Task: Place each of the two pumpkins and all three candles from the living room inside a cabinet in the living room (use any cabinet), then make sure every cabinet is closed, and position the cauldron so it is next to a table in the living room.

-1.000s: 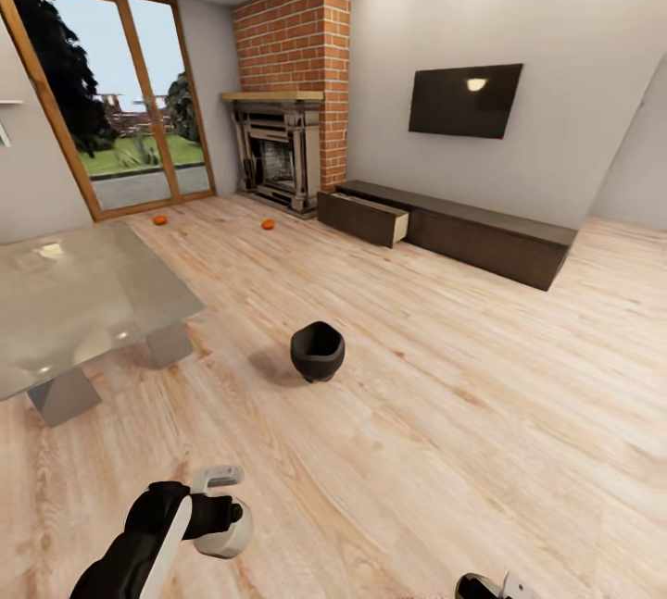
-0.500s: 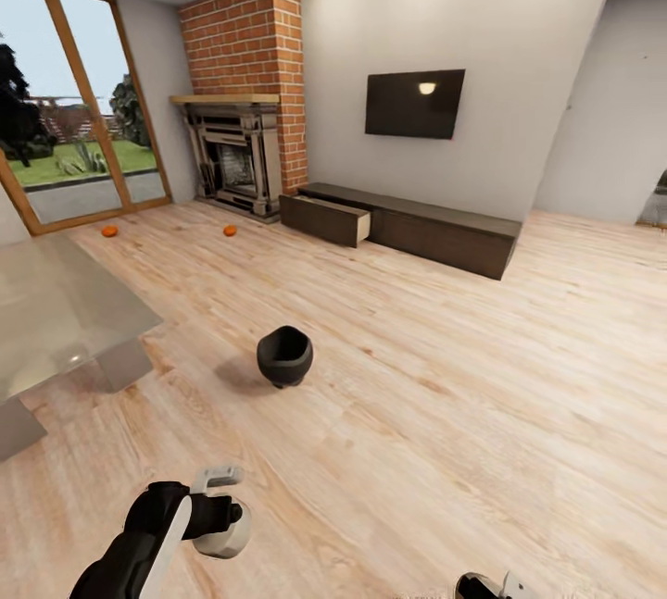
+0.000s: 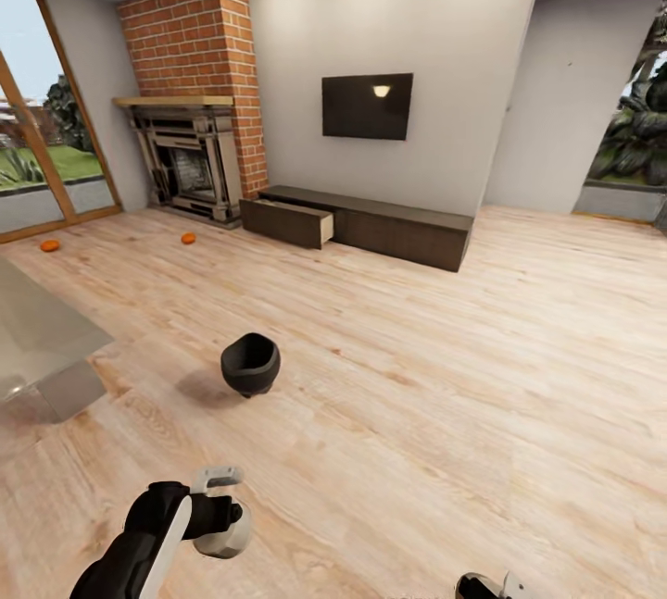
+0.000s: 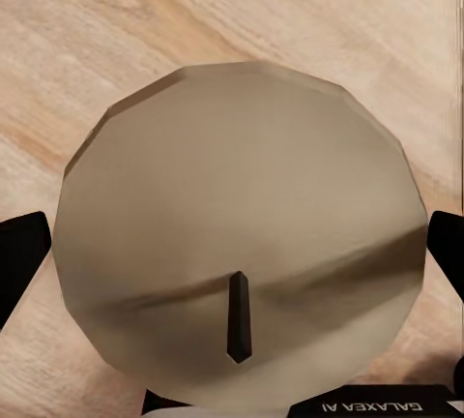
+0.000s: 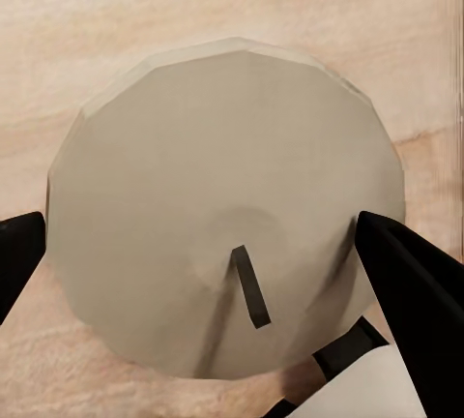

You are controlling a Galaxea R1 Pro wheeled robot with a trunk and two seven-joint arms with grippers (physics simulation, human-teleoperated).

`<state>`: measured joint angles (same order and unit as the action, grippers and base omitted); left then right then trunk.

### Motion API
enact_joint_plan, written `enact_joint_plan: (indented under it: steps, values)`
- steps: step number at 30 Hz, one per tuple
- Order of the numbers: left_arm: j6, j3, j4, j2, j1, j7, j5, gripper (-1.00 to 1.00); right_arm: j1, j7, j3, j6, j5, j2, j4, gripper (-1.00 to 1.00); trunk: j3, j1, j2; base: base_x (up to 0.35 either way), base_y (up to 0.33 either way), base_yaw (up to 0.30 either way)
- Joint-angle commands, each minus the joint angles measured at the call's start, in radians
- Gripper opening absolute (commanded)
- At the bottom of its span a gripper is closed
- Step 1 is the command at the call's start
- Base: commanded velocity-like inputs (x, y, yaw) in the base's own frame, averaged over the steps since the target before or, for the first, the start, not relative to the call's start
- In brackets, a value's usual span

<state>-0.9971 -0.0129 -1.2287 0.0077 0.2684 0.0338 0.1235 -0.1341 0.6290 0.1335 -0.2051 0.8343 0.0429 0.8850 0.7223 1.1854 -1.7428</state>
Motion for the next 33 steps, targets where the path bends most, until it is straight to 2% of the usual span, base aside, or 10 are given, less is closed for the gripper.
enact_joint_plan:
  steps: [1,17,33]
  values:
    - [0.000,0.000,0.000,0.000,0.000,0.000,0.001,-1.00,0.000,0.000,0.000,0.001,-0.001,0.000,0.000,-1.00,0.000,0.000,0.000,0.000,0.000,-0.276]
    - [0.000,0.001,0.000,0.000,0.000,0.001,0.001,-1.00,0.000,0.000,0.000,0.002,-0.002,0.000,-0.004,-1.00,-0.001,0.000,0.000,0.044,0.000,-0.266]
    - [0.026,0.007,0.000,-0.001,0.000,0.001,-0.001,-1.00,0.001,0.000,0.001,0.002,-0.005,0.001,-0.004,-1.00,0.023,0.000,0.000,0.281,-0.013,-0.025]
